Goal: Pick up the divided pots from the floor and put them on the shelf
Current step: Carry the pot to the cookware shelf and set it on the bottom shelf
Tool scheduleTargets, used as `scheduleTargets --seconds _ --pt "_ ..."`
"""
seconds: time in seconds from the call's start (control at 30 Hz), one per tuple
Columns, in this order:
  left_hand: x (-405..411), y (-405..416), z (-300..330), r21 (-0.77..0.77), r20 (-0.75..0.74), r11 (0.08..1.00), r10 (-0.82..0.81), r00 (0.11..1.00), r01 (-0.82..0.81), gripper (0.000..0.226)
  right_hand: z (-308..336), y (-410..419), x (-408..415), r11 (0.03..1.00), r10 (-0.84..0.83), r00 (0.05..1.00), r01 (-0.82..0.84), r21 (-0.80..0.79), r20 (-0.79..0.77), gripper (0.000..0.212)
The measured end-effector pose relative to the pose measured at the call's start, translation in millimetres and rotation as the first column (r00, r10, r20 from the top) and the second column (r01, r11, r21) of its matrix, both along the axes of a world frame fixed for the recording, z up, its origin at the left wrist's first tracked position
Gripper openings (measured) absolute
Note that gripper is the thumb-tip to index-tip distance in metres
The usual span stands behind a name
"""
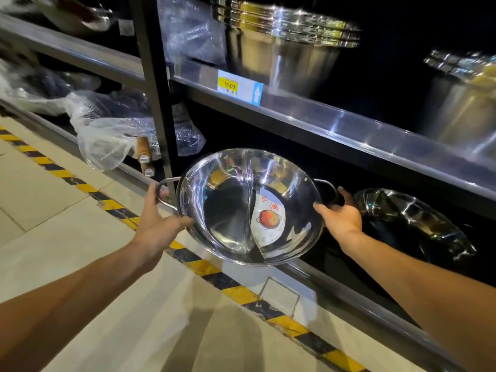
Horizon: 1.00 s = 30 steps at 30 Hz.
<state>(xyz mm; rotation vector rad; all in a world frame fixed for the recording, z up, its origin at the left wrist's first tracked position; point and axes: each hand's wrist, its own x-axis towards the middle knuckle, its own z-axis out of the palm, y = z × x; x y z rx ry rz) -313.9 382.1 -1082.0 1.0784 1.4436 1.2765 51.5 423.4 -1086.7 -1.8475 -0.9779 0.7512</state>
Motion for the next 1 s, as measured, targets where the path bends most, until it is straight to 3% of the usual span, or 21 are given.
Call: scheduleTargets --seconds 0.13,0.27,0.4,0.47,0.53,0.57,0.7,1.0 --pt "15.4 15.2 3.5 -0.018 0.034 0.999 -0.034 0.999 0.035 0.118 -1.1 1.3 -2.4 0.995 0.092 0.978 -0.097 -0.015 -0.19 0.103" --pt "29.2 35.4 -6.8 -0.044 0.072 0.999 0.017 0.997 -0.014 0.112 -5.9 5.1 -4.2 0.99 0.123 0.953 -0.138 -0.035 -0.278 0.112" --pt "40.8 56.0 -25.1 -0.085 0.126 0.996 0.011 0.992 -0.001 0.094 -8.9 6.5 -8.2 0.975 0.156 0.971 -0.181 -0.131 -0.183 0.128" --pt "47.2 63.1 -32.4 -0.098 0.138 0.995 0.022 0.99 -0.008 0.09 -16.6 10.4 -8.5 0.969 0.14 0.975 -0.171 -0.179 -0.173 0.111" --pt "52.8 69.8 -36.6 -0.103 0.142 0.994 0.041 0.989 -0.026 0.089 -22.9 15.2 -7.0 0.957 0.092 0.98 -0.135 -0.256 -0.175 0.074" --pt "54.6 74.1 -38.9 -0.101 0.146 0.994 0.045 0.988 -0.03 0.088 -26.0 17.0 -5.9 0.951 0.083 0.981 -0.131 -0.279 -0.176 0.066" --pt "57.7 90.7 -46.8 -0.091 0.101 0.996 0.015 0.995 -0.006 0.083 -38.4 27.8 -3.1 0.941 0.089 0.979 -0.143 -0.307 -0.184 0.092" --pt "57.4 98.7 -56.4 -0.129 0.045 0.978 -0.157 0.986 0.162 0.081 -49.4 30.7 -3.6 0.938 0.215 0.976 -0.216 -0.271 -0.034 0.111"
